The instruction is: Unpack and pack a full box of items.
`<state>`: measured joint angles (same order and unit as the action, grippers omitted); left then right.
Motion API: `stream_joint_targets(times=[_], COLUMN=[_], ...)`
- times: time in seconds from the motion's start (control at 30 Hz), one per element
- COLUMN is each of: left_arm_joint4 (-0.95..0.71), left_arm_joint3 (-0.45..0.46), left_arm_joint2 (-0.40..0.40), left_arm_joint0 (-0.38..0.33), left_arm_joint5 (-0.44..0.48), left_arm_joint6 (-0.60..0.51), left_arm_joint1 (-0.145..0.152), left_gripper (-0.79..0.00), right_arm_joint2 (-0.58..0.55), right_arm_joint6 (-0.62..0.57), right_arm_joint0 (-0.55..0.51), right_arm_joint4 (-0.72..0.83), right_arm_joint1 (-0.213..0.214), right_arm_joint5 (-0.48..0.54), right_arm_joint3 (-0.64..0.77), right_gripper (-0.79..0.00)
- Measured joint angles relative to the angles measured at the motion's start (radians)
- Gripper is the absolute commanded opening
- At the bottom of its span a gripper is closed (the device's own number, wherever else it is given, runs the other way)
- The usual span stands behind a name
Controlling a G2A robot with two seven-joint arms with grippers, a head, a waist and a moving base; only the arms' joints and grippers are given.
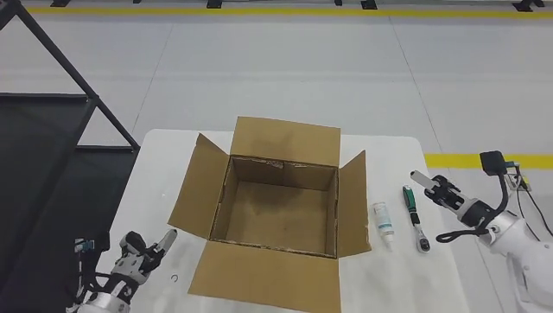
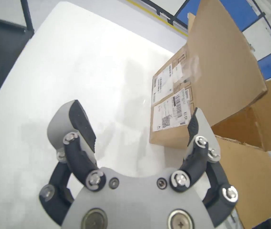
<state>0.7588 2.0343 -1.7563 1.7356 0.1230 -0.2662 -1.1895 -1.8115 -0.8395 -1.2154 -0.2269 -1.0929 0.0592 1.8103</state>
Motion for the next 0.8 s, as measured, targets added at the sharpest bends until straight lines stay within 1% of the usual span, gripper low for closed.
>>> stream_joint_targets(times=[0.1,0.33,0.4,0.5,0.8], left_arm_joint4=[0.063,0.064,0.097,0.224,0.348], left_arm_joint3=[-0.023,-0.024,-0.034,-0.055,-0.153], left_arm_joint2=[0.034,0.034,0.037,0.075,0.178], left_arm_joint0=[-0.003,-0.003,-0.011,-0.031,-0.115], left_arm_joint5=[0.027,0.023,0.008,-0.027,-0.028], left_arm_joint6=[0.051,0.053,0.064,0.094,0.119], left_arm_joint1=[-0.001,-0.001,0.0,-0.002,-0.007], left_gripper=[0.0,0.0,0.0,0.0,0.0], right_arm_joint2=[-0.001,-0.001,-0.001,0.0,-0.018], right_arm_joint6=[-0.001,-0.002,-0.001,0.031,0.04], right_arm_joint0=[-0.007,-0.007,-0.007,-0.016,-0.03], right_arm_joint4=[-0.028,-0.032,-0.031,-0.01,0.036], right_arm_joint1=[0.004,0.004,0.004,0.003,0.012], right_arm_joint5=[-0.014,-0.016,-0.016,-0.018,0.0], right_arm_joint3=[0.008,0.009,0.009,0.002,-0.028], right_gripper=[0.0,0.0,0.0,0.0,0.0])
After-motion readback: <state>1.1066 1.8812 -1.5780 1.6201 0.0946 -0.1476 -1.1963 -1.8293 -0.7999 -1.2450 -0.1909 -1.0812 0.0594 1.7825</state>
